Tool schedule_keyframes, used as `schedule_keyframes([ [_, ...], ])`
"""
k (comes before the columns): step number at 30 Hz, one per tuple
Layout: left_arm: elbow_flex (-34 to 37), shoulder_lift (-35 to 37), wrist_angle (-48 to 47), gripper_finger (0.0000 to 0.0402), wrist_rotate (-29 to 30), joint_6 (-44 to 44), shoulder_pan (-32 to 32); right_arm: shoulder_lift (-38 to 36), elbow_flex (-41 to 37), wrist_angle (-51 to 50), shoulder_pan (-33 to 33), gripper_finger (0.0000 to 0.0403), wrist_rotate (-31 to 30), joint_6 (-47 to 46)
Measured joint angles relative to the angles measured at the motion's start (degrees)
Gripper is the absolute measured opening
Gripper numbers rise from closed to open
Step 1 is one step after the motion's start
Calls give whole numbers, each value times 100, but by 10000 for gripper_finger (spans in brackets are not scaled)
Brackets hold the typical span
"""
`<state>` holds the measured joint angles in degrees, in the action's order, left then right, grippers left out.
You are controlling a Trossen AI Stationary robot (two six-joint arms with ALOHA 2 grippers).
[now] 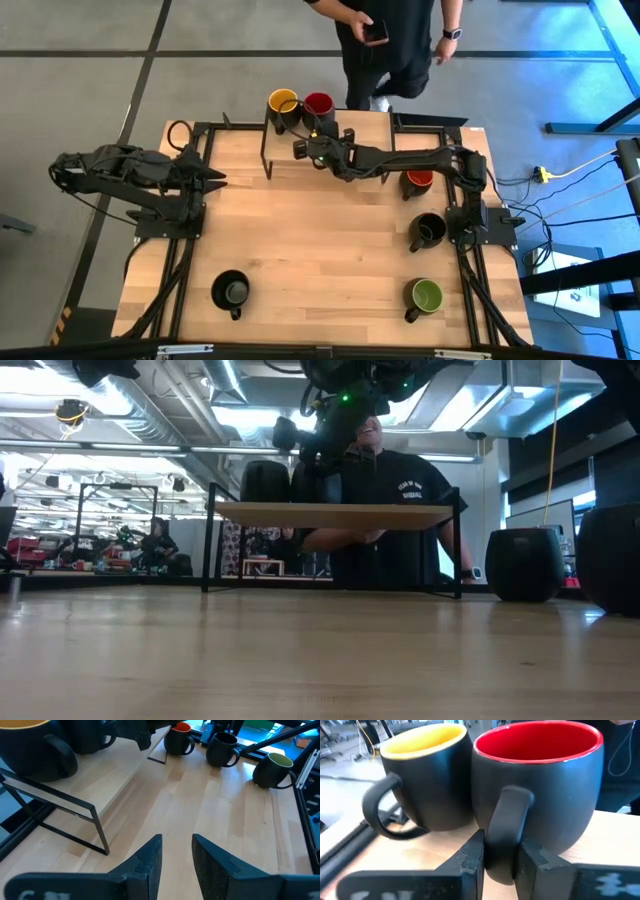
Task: Place coffee mugs
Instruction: Put the red mug on the shelf, then put the orange mug on the shelf
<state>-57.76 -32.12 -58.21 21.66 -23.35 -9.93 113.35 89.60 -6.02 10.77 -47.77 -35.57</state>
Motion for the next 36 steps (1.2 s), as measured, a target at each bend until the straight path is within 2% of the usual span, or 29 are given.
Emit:
schedule_keyframes([
  [14, 0, 0, 0, 101, 0, 0, 0, -1, -1, 13, 54, 82, 91, 2],
  [17, 0, 0, -2, 101, -1, 0, 0, -1, 0, 11, 54, 106, 87, 106],
  [25, 0, 0, -4, 101, -4, -2, 0, -6, 218, -77, 46, 203, -158, 641],
  [30, 0, 0, -4, 101, -8, -4, 0, -16, 748, -942, 46, 233, -77, 756],
  [36, 0, 0, -7, 101, -29, -2, 0, -18, 1478, -2382, 46, 238, -78, 659],
])
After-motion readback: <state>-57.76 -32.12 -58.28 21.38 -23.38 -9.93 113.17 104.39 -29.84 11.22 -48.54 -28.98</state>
